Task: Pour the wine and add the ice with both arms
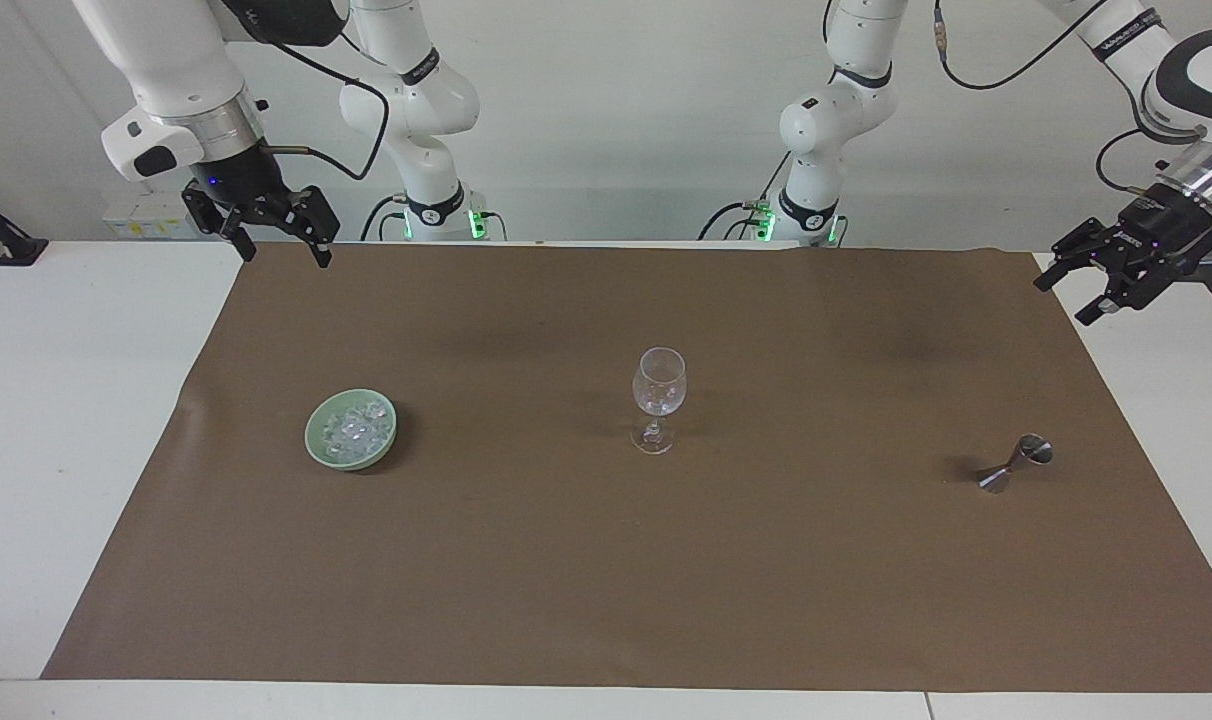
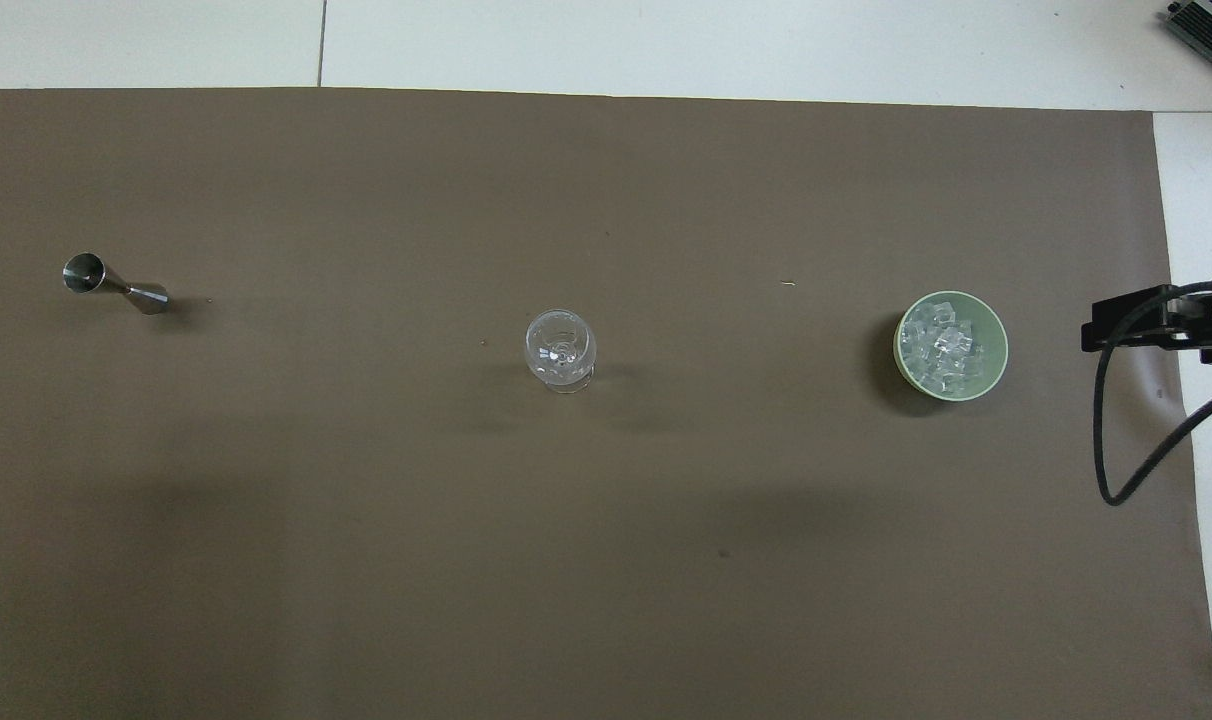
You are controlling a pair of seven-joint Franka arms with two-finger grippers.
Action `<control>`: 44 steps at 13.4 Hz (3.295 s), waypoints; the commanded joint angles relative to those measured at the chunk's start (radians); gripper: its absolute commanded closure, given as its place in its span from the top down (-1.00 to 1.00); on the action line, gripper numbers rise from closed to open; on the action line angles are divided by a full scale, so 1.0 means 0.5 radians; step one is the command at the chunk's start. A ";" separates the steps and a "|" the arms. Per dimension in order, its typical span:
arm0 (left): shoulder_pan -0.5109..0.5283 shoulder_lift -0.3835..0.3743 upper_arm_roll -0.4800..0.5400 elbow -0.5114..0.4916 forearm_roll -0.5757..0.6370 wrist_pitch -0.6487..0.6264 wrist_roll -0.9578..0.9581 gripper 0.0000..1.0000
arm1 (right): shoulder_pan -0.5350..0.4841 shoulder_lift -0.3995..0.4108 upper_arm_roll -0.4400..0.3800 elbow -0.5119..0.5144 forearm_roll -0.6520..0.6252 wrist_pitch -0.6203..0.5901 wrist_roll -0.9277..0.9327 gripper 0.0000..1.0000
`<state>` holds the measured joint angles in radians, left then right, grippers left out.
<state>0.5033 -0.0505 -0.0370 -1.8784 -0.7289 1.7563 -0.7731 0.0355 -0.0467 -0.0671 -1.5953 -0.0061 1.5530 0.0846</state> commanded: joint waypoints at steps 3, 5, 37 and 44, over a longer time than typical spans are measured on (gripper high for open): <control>0.030 0.000 -0.021 -0.026 -0.146 0.123 -0.291 1.00 | -0.010 -0.039 0.002 -0.037 0.040 -0.013 -0.046 1.00; 0.030 0.003 -0.024 -0.065 -0.186 0.126 -0.337 1.00 | -0.010 -0.039 0.002 -0.037 0.040 -0.010 -0.046 1.00; 0.276 0.745 -0.024 -0.299 -1.107 0.417 -0.285 1.00 | -0.010 -0.039 0.002 -0.037 0.040 -0.013 -0.046 1.00; 0.270 0.889 -0.024 -0.348 -1.352 0.408 -0.043 1.00 | -0.007 -0.039 0.002 -0.037 0.040 -0.013 -0.046 1.00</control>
<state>0.6284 0.3796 -0.0391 -2.0411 -1.3675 1.9575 -0.8429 0.0356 -0.0467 -0.0668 -1.5953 -0.0061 1.5529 0.0846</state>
